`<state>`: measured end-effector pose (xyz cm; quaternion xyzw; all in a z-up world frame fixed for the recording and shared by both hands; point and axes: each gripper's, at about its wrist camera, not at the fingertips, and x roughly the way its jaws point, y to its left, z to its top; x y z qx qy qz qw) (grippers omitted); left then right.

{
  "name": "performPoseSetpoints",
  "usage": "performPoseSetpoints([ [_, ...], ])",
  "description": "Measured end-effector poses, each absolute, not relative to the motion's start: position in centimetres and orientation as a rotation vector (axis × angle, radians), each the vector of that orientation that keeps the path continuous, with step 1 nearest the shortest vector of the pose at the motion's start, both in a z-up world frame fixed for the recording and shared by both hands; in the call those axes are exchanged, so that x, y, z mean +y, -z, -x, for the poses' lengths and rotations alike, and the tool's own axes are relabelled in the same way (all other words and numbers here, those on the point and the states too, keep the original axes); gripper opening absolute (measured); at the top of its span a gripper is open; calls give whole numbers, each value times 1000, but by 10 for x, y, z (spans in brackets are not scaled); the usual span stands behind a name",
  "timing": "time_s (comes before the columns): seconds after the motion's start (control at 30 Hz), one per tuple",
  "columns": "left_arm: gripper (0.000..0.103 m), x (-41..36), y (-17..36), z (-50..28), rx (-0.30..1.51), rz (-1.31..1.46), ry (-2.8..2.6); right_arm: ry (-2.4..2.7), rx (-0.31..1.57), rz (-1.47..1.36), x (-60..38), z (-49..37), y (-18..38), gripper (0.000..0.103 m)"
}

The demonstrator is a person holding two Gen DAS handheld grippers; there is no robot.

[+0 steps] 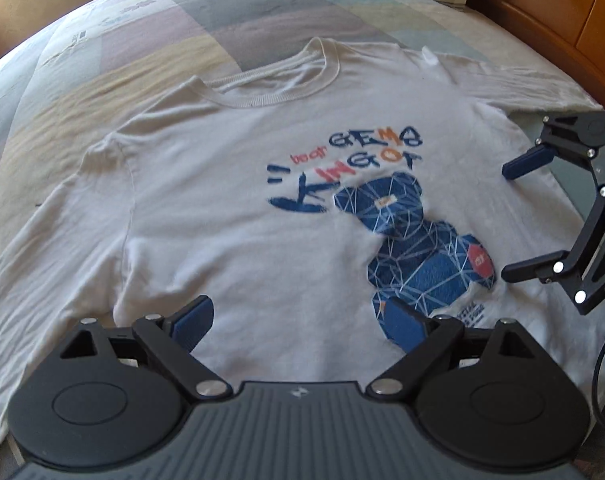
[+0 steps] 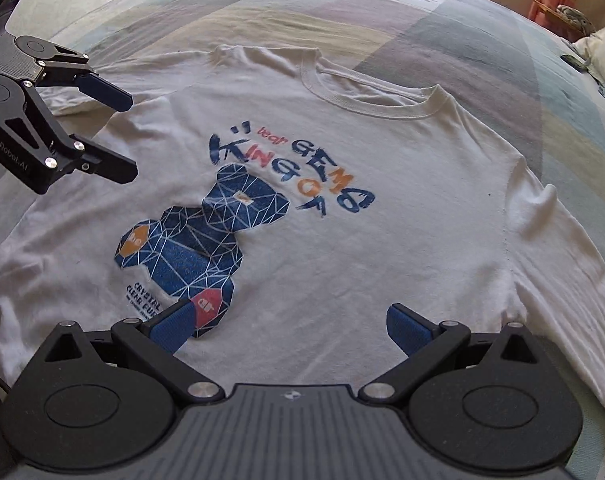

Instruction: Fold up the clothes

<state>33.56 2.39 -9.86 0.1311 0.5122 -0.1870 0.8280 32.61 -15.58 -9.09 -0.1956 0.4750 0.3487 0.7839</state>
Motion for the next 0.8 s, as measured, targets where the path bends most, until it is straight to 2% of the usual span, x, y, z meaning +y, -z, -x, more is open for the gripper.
performPoseSetpoints([
  [0.1, 93, 34, 105, -325, 1043, -242, 400, -742, 1010, 457, -159, -316, 108, 103],
  [0.5, 99, 44, 111, -315, 953, -192, 388, -724, 850, 360, -175, -301, 113, 103],
  [0.8, 100, 41, 110, -322, 986, -193, 384, -719, 893, 375, -169, -306, 112, 103],
])
